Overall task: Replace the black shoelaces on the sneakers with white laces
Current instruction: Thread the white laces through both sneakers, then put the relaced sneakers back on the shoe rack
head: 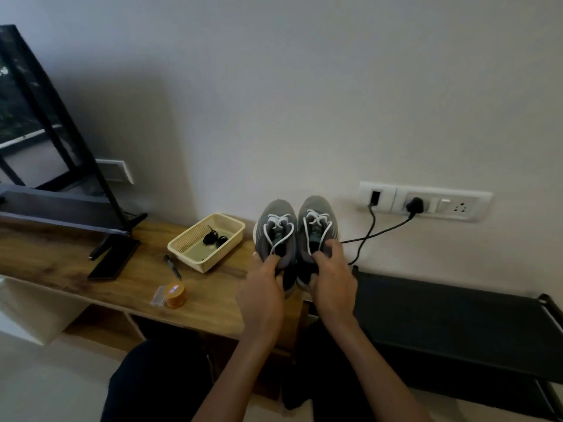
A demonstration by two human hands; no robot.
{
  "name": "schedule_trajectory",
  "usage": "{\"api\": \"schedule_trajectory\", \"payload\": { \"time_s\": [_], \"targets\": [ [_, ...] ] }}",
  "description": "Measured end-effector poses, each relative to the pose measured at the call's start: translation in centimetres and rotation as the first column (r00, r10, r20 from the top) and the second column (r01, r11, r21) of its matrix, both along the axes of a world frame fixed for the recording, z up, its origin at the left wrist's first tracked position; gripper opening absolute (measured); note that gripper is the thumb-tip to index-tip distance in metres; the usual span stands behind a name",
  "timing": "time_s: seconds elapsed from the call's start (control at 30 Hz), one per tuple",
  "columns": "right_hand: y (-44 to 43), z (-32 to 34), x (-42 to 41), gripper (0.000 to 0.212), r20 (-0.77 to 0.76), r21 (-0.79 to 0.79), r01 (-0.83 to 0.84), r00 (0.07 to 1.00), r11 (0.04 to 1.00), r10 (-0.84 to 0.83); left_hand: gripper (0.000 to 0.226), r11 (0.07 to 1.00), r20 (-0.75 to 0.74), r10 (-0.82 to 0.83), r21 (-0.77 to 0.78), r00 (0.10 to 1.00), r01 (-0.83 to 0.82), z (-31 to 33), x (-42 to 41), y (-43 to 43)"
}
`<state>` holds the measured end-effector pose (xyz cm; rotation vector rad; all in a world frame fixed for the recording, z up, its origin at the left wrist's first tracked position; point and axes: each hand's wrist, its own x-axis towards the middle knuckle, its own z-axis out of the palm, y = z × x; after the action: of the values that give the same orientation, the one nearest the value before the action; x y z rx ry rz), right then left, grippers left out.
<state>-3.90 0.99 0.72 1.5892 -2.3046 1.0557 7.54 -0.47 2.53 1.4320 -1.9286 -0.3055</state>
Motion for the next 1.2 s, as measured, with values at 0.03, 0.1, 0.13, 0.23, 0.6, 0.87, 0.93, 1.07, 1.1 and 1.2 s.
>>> {"api": "schedule_trajectory", "payload": {
  "time_s": [0.03, 0.1, 0.13, 0.23, 0.6, 0.87, 0.93, 1.07, 1.1, 1.2],
  "targets": [
    [0.2, 0.8, -1.5, 0.011, 0.019, -0.028, 0.035, 0.999, 0.999, -0.034, 0.02, 1.0, -0.018, -0.025, -0.018, 1.0, 0.025, 0.8, -1.5, 0.0],
    [1.0, 2.1, -4.5, 0.019, 0.032, -0.043, 0.093, 0.995, 0.995, -0.091, 0.021, 0.997, -0.047, -0.073, -0.029, 0.996, 0.072, 1.9, -4.6, 0.1],
    [1.6, 2.5, -6.1, 0.021, 0.008, -0.052, 0.129, 0.992, 0.99, -0.129, 0.022, 0.995, -0.054, -0.101, -0.027, 0.993, 0.1, 2.0, -6.3, 0.2],
    [3.9, 2.7, -10.3, 0.023, 0.007, -0.016, 0.214, 0.977, 0.977, -0.214, 0.024, 0.982, -0.062, -0.186, 0.012, 0.981, 0.187, 1.6, -11.2, 0.9],
    [11.5, -4.2, -18.5, 0.044, -0.023, -0.046, 0.347, 0.937, 0.937, -0.348, 0.029, 0.914, -0.258, -0.199, 0.3, 0.945, 0.274, -5.7, -19.5, 7.8],
    [13.5, -10.5, -18.9, 0.046, 0.043, 0.052, 0.39, 0.919, 0.919, -0.392, 0.035, 0.852, -0.041, -0.213, 0.482, 0.976, 0.206, -8.7, -20.3, 9.2],
    [13.1, -11.8, -19.5, 0.047, 0.071, 0.086, 0.393, 0.914, 0.916, -0.399, 0.034, 0.853, -0.002, -0.231, 0.481, 0.973, 0.203, -9.5, -21.1, 8.8],
    [12.0, -14.0, -21.1, 0.046, 0.131, 0.132, 0.389, 0.905, 0.912, -0.405, 0.029, 0.859, -0.002, -0.242, 0.465, 0.97, 0.216, -12.0, -23.4, 7.6],
    [11.8, -14.4, -21.4, 0.045, 0.149, 0.138, 0.39, 0.901, 0.91, -0.408, 0.026, 0.863, 0.0, -0.241, 0.458, 0.971, 0.214, -12.7, -23.9, 7.3],
    [11.3, -16.0, -22.2, 0.04, 0.182, 0.179, 0.391, 0.889, 0.903, -0.421, 0.023, 0.875, 0.033, -0.249, 0.435, 0.968, 0.211, -14.8, -24.9, 6.7]
  ]
}}
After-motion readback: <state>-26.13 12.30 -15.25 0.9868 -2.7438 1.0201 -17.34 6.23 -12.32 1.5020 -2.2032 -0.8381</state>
